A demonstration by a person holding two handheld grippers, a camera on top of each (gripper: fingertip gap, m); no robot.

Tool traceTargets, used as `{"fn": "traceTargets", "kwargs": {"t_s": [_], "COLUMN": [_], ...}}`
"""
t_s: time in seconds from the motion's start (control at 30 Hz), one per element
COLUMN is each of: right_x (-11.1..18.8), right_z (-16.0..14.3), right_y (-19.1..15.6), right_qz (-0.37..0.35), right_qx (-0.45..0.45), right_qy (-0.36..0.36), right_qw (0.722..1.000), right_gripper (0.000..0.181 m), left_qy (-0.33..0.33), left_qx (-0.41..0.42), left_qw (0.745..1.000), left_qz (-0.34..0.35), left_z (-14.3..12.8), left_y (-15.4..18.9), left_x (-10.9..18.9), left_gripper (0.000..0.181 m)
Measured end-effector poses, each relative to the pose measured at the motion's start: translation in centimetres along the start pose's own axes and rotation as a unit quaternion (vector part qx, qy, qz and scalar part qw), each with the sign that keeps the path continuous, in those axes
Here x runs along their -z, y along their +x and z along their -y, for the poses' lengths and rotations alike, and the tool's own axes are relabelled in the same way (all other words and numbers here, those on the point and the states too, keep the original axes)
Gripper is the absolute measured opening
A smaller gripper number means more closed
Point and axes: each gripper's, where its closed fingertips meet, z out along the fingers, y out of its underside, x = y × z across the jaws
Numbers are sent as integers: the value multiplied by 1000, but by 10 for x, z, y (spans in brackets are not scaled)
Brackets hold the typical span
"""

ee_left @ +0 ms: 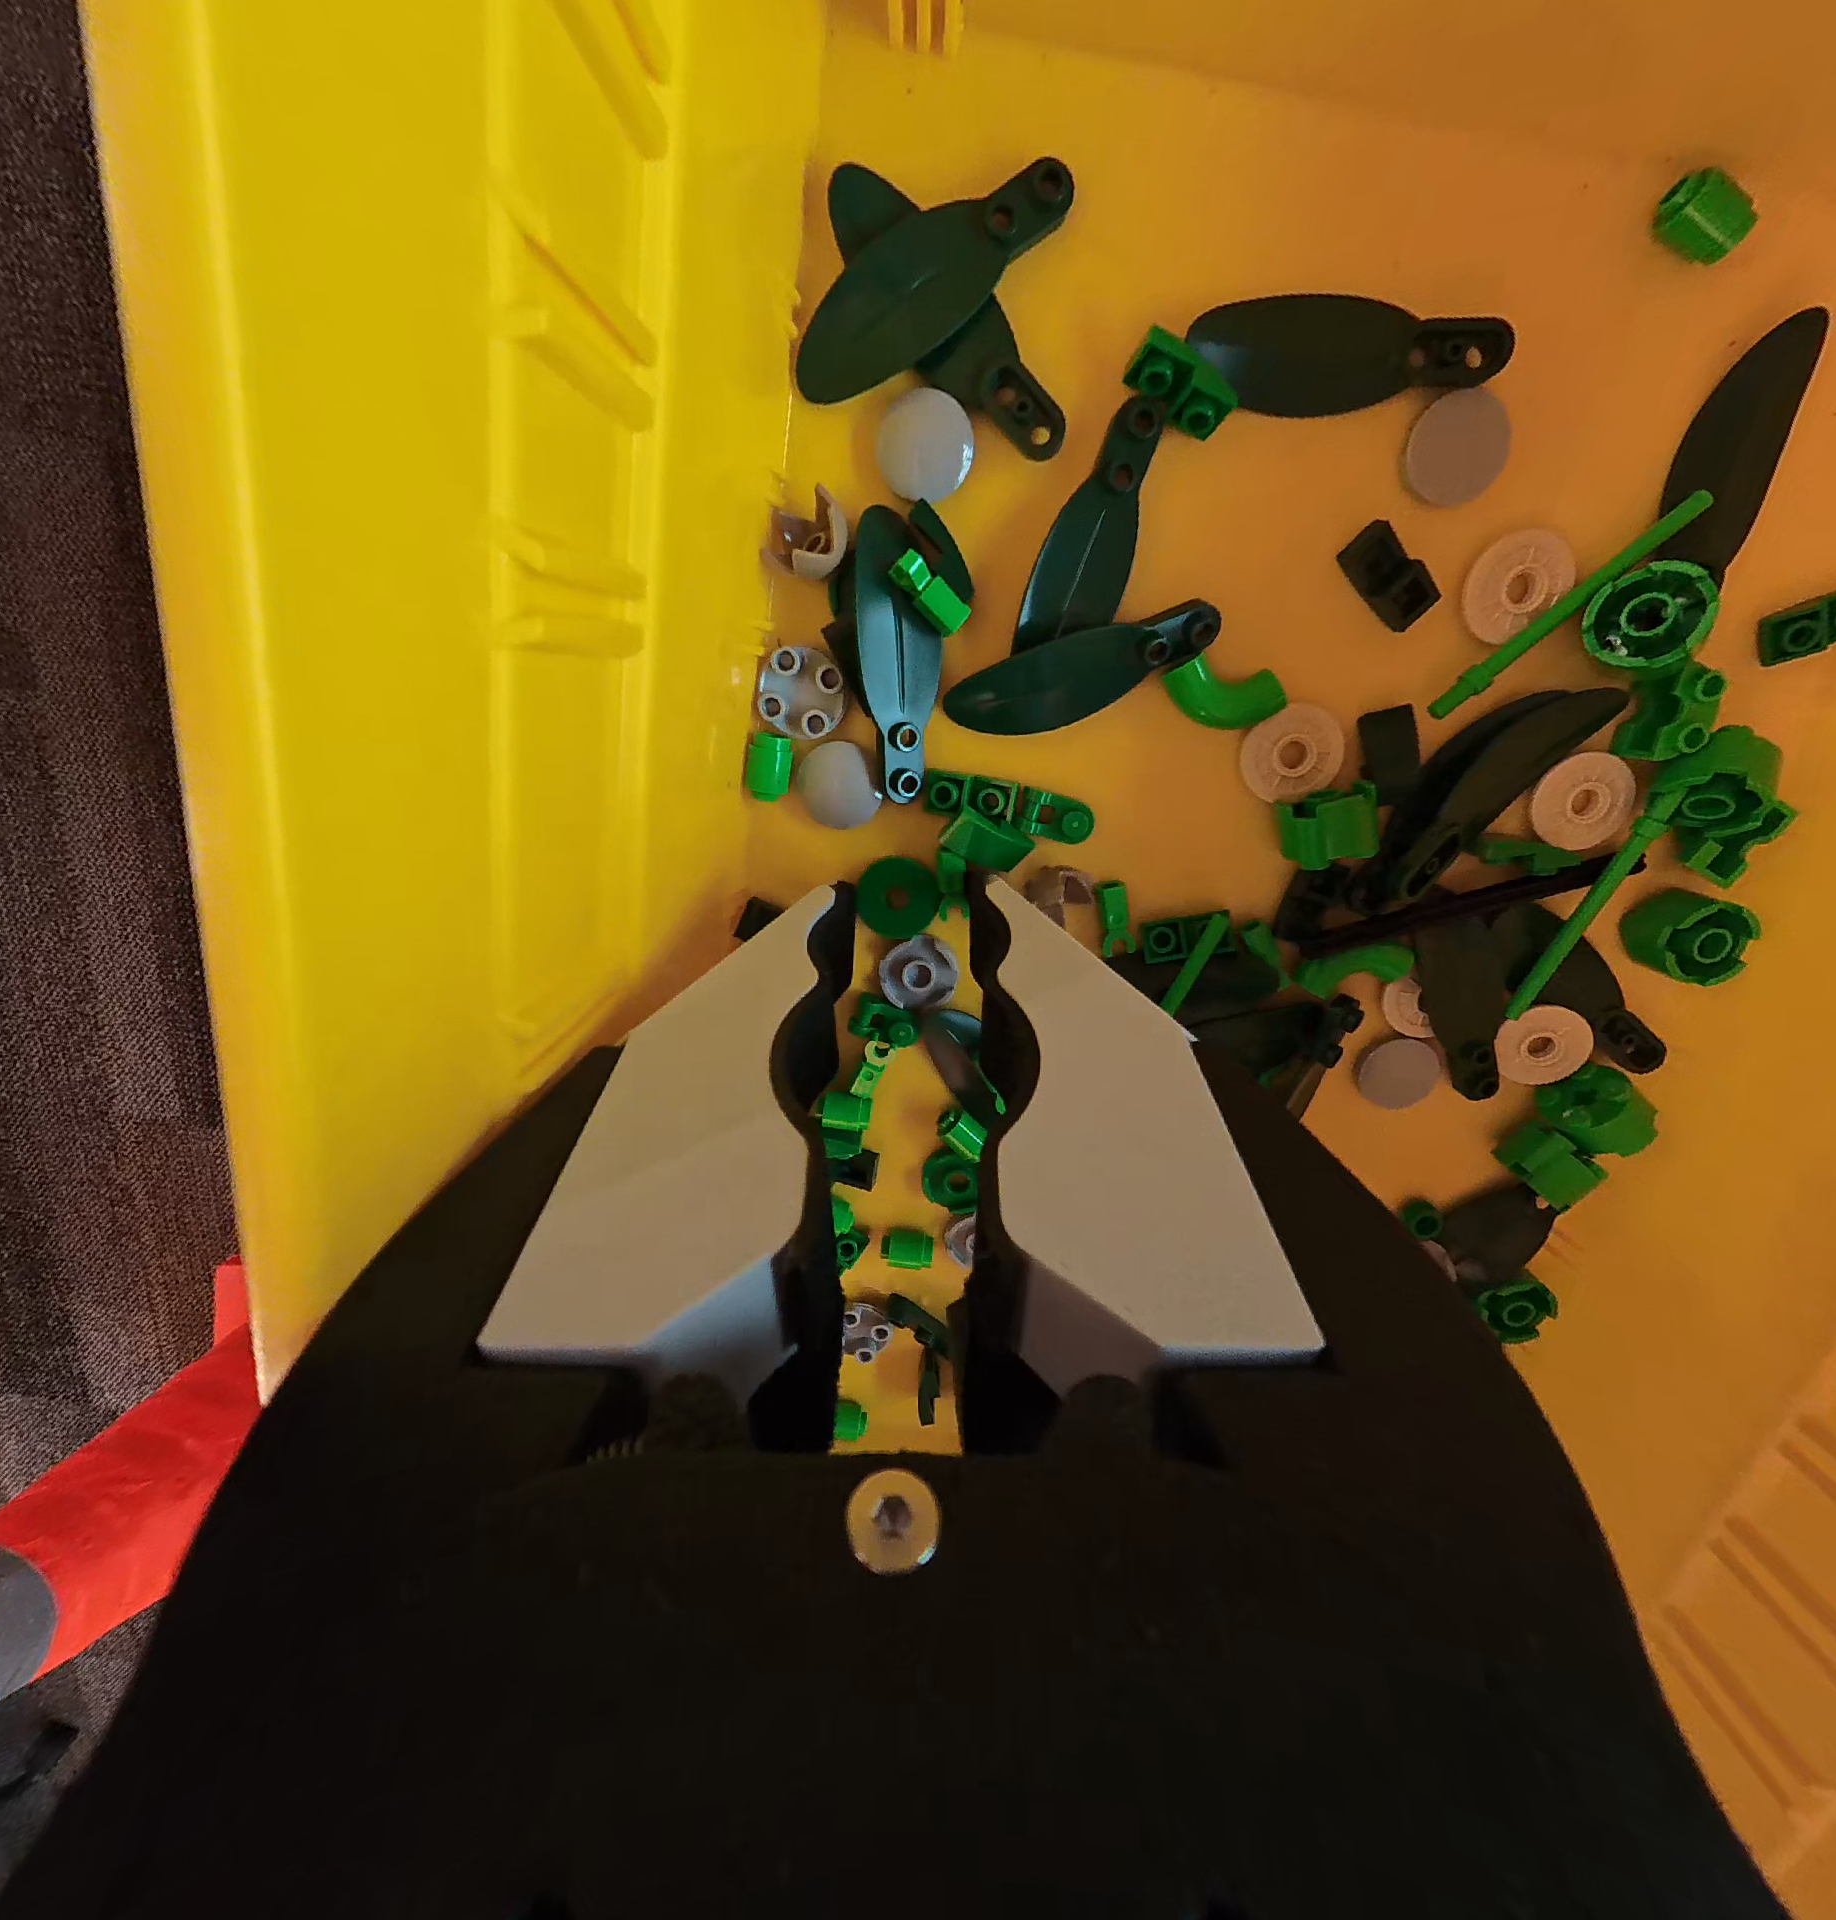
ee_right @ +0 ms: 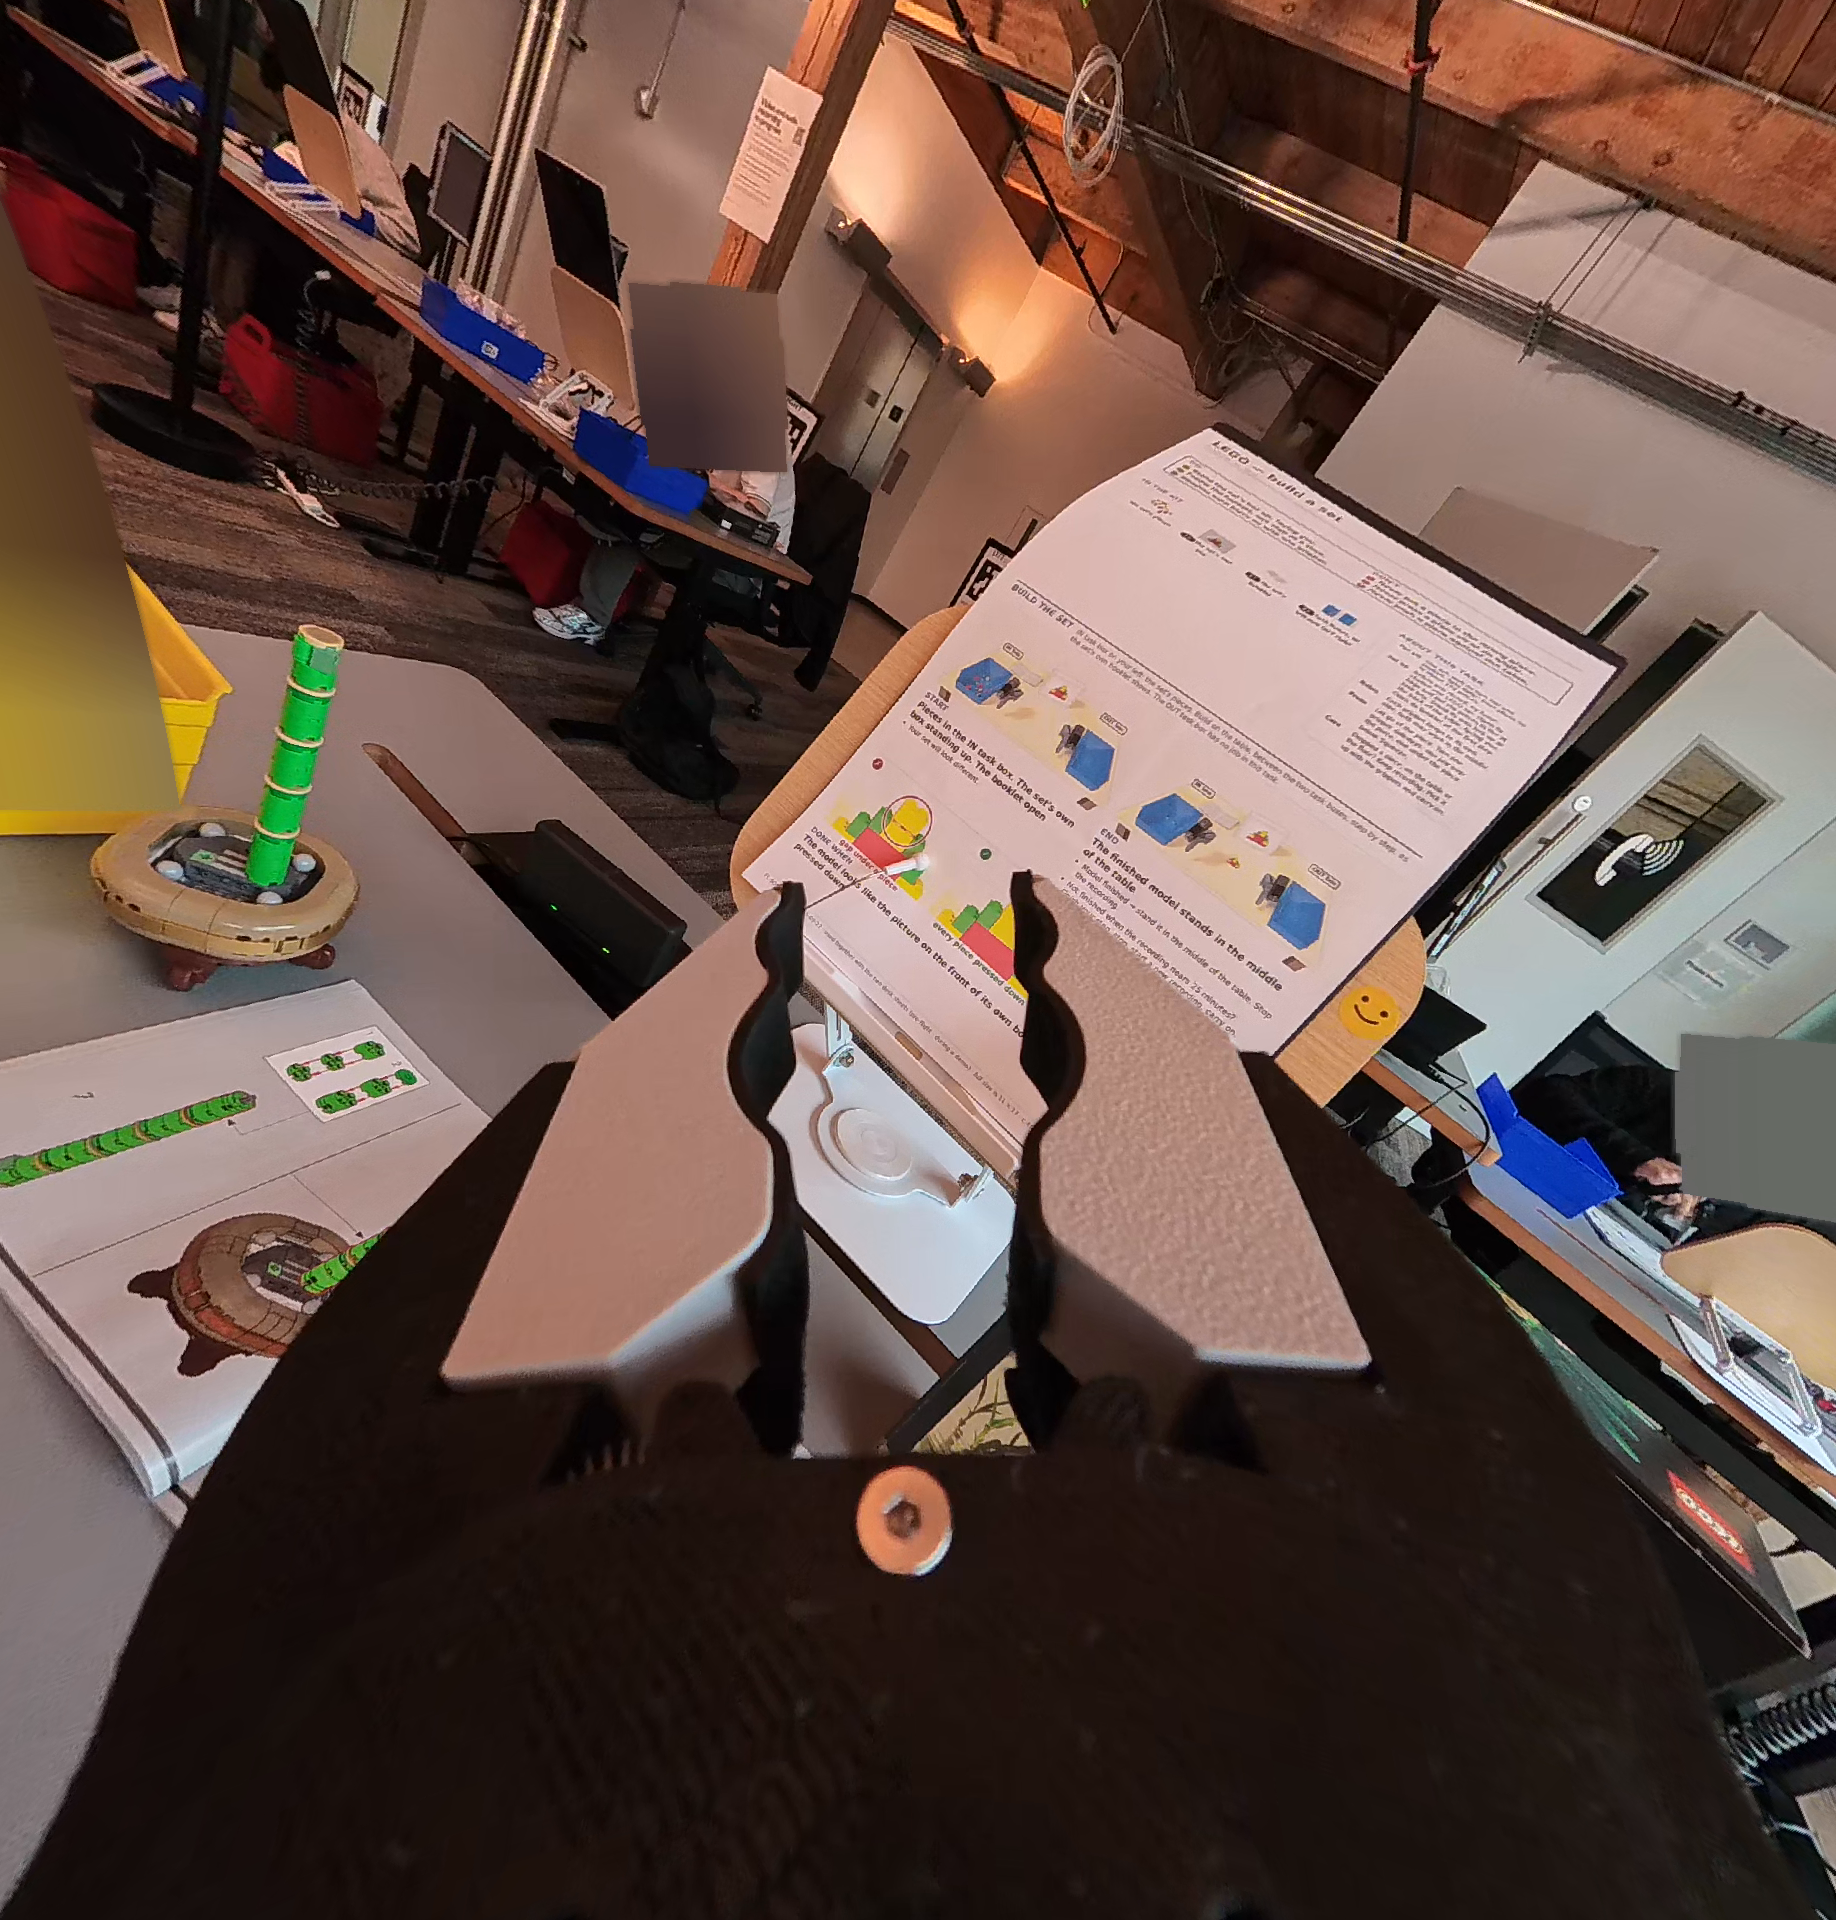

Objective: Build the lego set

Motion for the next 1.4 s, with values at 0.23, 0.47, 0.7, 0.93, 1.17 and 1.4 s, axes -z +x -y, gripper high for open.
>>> {"fn": "traceTargets", "kwargs": {"t_s": [0.23,0.47,0.7,0.93,1.17,1.4], "right_x": [0,-2,-1,-2,-2,-2], "right_z": [1,0,1,0,-1,0], "right_y": [-1,-3,-3,-5,-6,-8], "right_qz": [0,4,4,9,11,15], "right_qx": [1,6,5,9,9,11], "right_qy": [1,-1,1,-3,-4,-5], "right_qw": [1000,1000,1000,1000,1000,1000], "right_gripper": [40,40,40,40,40,40], "left_qy": [1,13,-3,-15,-21,-23], "left_qx": [4,10,11,-36,-41,-35], "left_qw": [1000,999,1000,999,999,999], "left_qz": [-1,-33,-17,-1,-4,3], "left_z": [0,2,-4,-6,-8,-10], "left_y": [0,10,2,5,7,3], "left_x": [5,15,10,4,2,6], "left_gripper": [19,8,22,34,19,14]}}
